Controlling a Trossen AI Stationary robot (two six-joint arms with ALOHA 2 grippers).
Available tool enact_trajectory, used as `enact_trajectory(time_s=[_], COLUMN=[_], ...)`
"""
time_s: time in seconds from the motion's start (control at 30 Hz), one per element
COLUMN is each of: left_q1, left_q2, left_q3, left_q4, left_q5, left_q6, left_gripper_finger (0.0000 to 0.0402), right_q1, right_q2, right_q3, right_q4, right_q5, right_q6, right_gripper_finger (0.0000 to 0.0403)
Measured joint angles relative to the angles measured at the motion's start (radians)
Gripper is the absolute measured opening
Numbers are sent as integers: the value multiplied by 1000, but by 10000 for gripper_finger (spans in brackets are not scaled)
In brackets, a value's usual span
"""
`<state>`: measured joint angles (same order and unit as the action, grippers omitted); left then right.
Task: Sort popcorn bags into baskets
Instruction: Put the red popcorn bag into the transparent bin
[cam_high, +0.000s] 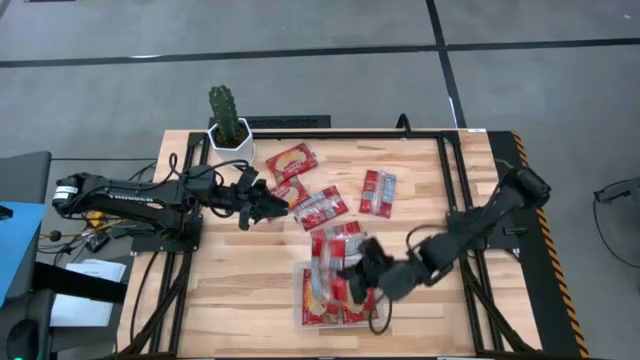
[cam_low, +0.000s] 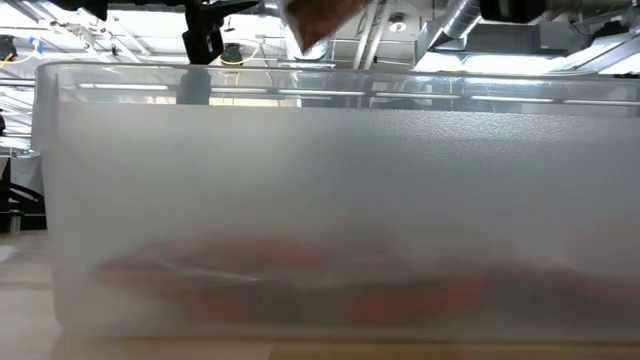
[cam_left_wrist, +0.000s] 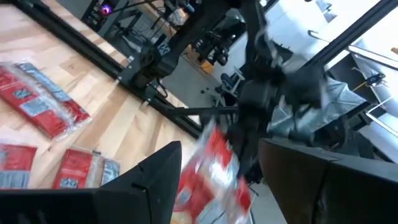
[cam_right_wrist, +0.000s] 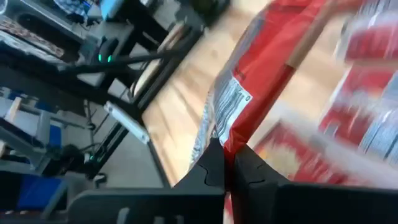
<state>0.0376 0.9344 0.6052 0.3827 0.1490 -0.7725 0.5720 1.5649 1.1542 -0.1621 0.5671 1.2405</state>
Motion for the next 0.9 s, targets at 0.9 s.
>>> enact_trajectory(time_s=[0.9], left_q1=[0], left_q2=[0], left_q3=[0], left_q4=[-50], left_q5=[0], left_q6=[20], left_gripper_finger=[201], right_q1=[-45], right_q2=[302], right_q3=[-14], right_q4=[208], right_q5=[-279], right_q6=[125], right_gripper_finger=[134])
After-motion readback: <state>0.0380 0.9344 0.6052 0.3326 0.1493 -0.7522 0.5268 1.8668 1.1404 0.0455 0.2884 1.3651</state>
